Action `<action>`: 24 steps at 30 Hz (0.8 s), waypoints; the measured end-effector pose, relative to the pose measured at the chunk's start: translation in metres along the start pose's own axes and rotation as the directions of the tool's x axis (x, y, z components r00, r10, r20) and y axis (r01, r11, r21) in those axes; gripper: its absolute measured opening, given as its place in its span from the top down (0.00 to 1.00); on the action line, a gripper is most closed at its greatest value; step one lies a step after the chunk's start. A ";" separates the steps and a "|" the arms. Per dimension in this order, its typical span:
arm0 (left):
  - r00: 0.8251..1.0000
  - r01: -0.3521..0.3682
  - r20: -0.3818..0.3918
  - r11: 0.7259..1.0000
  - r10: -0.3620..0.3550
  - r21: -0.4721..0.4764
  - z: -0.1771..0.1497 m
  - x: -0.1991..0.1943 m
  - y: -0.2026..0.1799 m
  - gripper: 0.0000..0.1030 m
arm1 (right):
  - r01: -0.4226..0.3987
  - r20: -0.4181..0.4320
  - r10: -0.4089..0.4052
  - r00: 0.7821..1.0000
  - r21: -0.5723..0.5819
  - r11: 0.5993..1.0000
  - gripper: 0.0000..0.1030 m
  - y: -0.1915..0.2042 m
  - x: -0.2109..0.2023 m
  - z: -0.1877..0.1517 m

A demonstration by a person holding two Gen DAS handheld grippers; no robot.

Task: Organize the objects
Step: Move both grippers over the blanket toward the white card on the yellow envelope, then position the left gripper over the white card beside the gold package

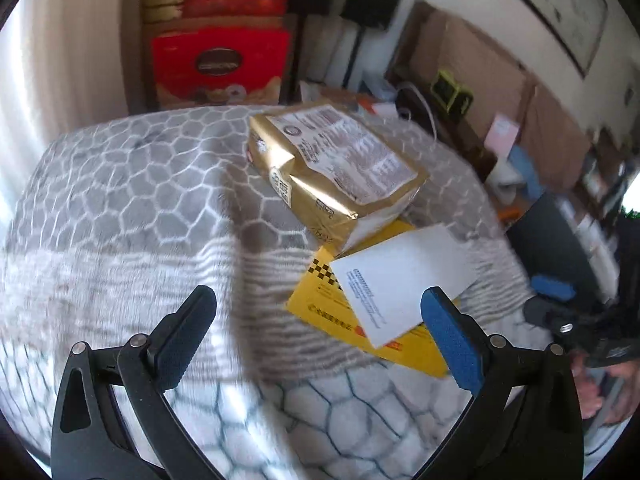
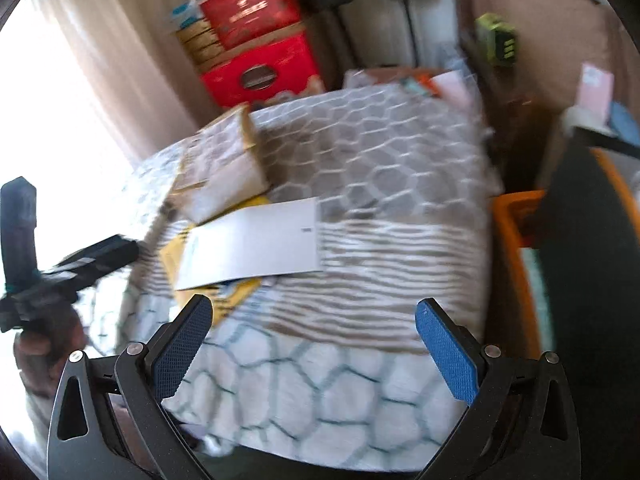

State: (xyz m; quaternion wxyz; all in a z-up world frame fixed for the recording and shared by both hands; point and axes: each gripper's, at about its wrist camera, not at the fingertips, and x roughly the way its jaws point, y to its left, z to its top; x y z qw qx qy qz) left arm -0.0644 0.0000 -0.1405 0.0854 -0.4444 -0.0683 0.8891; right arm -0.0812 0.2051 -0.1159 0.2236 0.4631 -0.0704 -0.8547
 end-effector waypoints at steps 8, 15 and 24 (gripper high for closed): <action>0.986 0.156 -0.066 0.988 -0.155 0.008 -0.002 0.028 -0.004 0.23 | -0.035 -0.019 0.035 0.999 -0.023 0.999 0.25 0.003 0.027 0.023; 0.987 0.147 -0.084 0.986 -0.140 0.083 -0.006 0.032 -0.020 0.38 | -0.046 -0.041 0.045 0.998 -0.026 0.999 0.47 0.009 0.044 0.026; 0.974 0.208 -0.099 0.977 -0.202 0.052 -0.007 0.021 -0.019 0.38 | -0.137 -0.043 0.139 0.989 0.046 0.990 0.53 0.009 0.041 0.026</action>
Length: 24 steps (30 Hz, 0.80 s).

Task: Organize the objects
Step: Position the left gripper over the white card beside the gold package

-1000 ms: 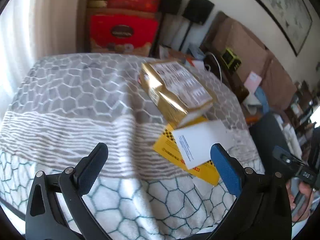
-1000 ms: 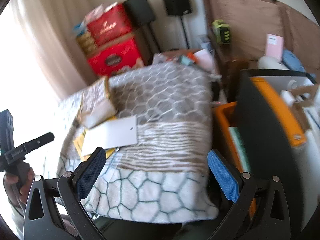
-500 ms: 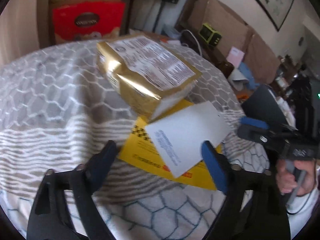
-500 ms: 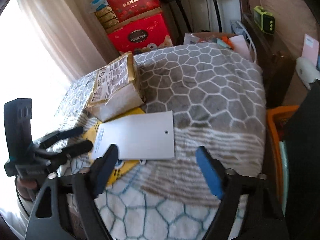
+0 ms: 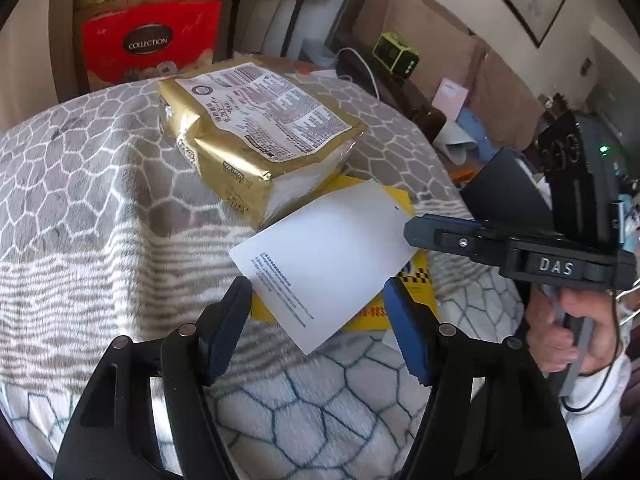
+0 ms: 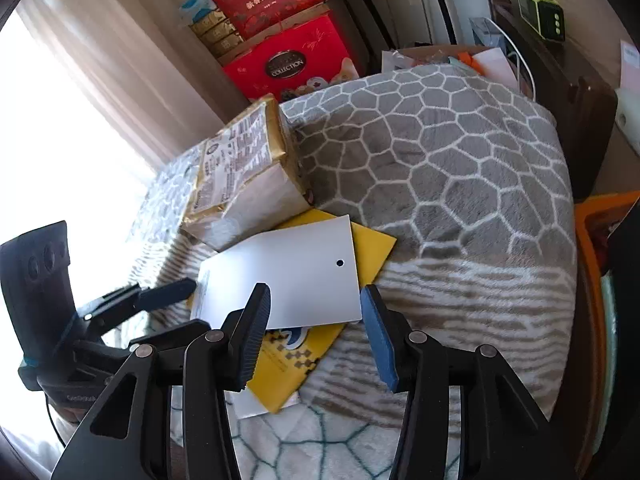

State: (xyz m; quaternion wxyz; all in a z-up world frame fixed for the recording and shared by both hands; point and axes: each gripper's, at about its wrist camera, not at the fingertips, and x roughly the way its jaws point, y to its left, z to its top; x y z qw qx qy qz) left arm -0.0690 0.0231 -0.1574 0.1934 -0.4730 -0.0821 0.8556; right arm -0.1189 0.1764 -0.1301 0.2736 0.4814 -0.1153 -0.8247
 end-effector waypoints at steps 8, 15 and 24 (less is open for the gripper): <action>0.998 -0.040 -0.040 0.996 0.043 0.083 -0.030 -0.038 -0.006 0.38 | -0.133 -0.057 0.129 0.990 -0.074 0.988 0.54 0.041 0.007 -0.010; 0.988 -0.151 0.048 0.987 0.148 0.063 -0.018 -0.073 0.017 0.23 | 0.170 0.071 -0.159 0.985 -0.183 0.968 0.48 0.036 -0.029 -0.029; 0.986 -0.161 0.027 0.888 0.166 0.430 0.014 -0.007 0.000 0.06 | 0.216 0.029 -0.216 0.976 -0.277 0.936 0.17 0.043 -0.021 -0.068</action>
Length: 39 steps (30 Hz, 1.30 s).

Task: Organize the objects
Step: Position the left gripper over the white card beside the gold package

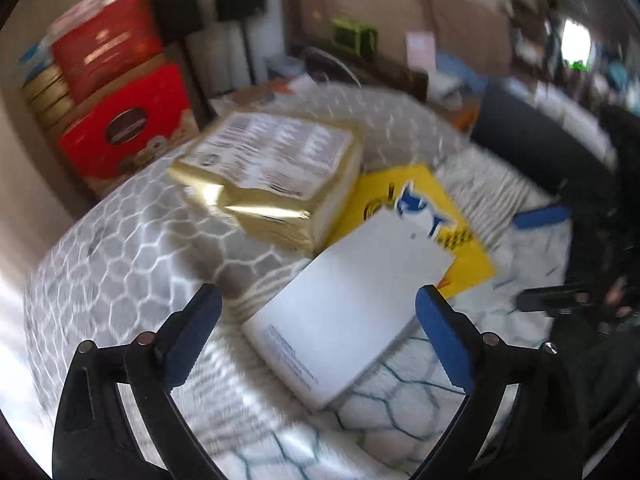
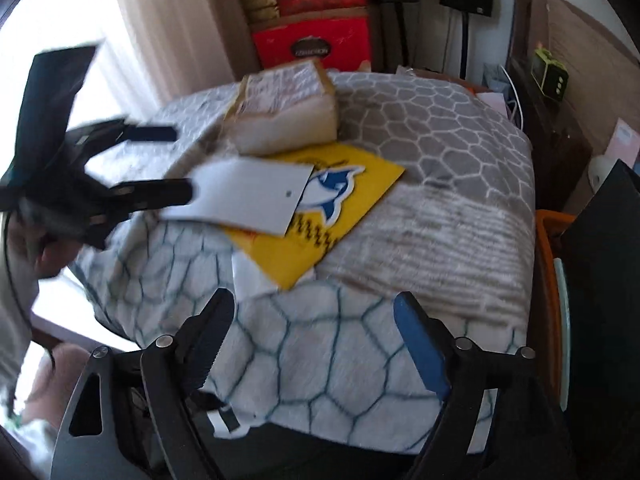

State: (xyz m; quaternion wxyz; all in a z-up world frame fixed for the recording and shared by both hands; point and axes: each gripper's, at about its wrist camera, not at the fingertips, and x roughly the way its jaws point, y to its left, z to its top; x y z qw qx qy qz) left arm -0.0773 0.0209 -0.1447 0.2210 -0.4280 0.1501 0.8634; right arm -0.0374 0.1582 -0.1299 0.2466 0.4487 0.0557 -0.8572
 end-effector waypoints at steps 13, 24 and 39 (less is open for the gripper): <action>0.991 0.132 -0.030 0.986 -0.130 0.098 -0.009 0.013 -0.024 0.46 | -0.079 0.042 0.076 0.996 0.074 0.994 0.12 -0.013 -0.001 0.001; 0.997 0.073 0.009 0.997 -0.073 -0.001 -0.025 -0.028 -0.008 0.69 | 0.014 -0.015 -0.018 1.000 -0.243 0.970 0.01 0.032 0.032 0.018; 0.994 0.069 0.088 0.988 -0.057 -0.140 -0.028 -0.043 0.027 0.43 | -0.015 -0.039 0.012 0.999 -0.089 0.996 0.94 -0.007 0.000 0.004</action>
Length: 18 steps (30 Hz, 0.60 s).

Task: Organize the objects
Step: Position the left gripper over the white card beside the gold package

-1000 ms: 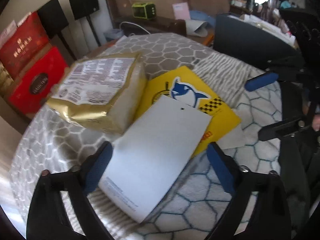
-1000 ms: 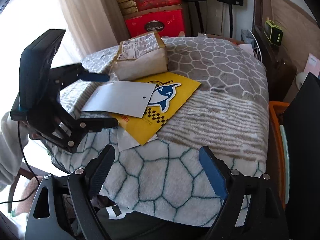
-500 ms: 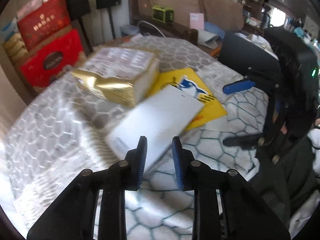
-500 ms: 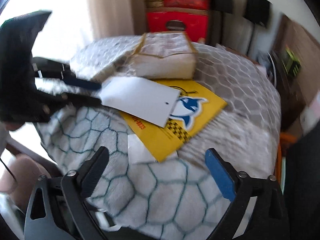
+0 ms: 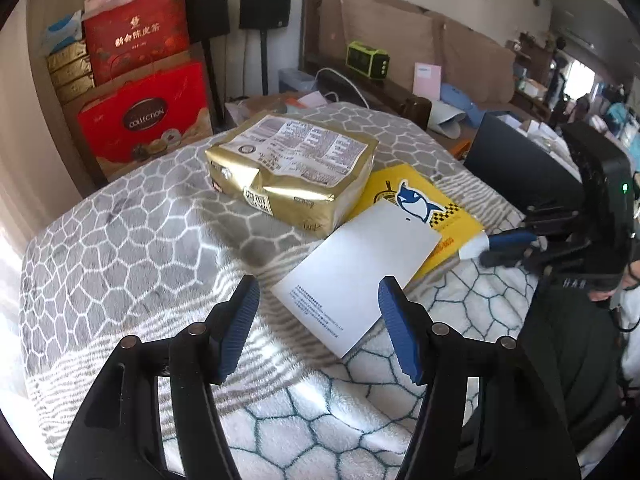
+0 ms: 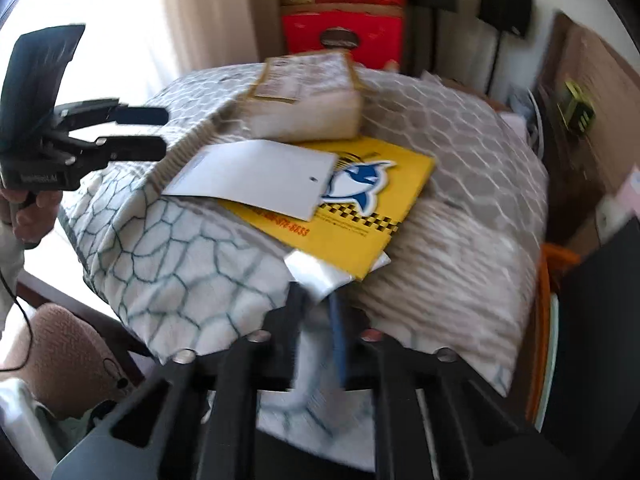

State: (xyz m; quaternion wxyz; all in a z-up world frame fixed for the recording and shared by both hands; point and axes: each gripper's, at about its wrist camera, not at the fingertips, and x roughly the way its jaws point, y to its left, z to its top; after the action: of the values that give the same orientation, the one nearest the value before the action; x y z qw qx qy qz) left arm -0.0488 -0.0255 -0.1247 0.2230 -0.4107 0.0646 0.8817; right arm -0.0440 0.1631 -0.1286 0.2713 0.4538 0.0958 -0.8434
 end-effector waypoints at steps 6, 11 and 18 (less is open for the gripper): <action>1.000 -0.001 -0.006 1.000 0.001 -0.004 0.000 0.006 -0.006 0.43 | 0.026 0.023 -0.027 0.999 0.042 0.999 0.96 -0.011 -0.017 -0.010; 0.999 0.008 -0.039 1.000 -0.008 0.008 0.002 0.014 -0.012 0.38 | -0.009 0.026 0.009 1.000 0.000 1.000 0.89 0.006 -0.014 -0.001; 0.989 0.094 -0.125 0.991 -0.083 0.091 -0.011 0.028 -0.050 0.43 | -0.010 -0.007 0.010 1.000 -0.010 1.000 0.84 0.014 0.012 0.017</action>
State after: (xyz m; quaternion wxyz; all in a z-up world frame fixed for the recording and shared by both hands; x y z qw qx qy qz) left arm -0.0346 0.0259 -0.1499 0.2771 -0.4547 0.1023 0.8402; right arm -0.0538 0.1398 -0.1280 0.2772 0.4557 0.0985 -0.8401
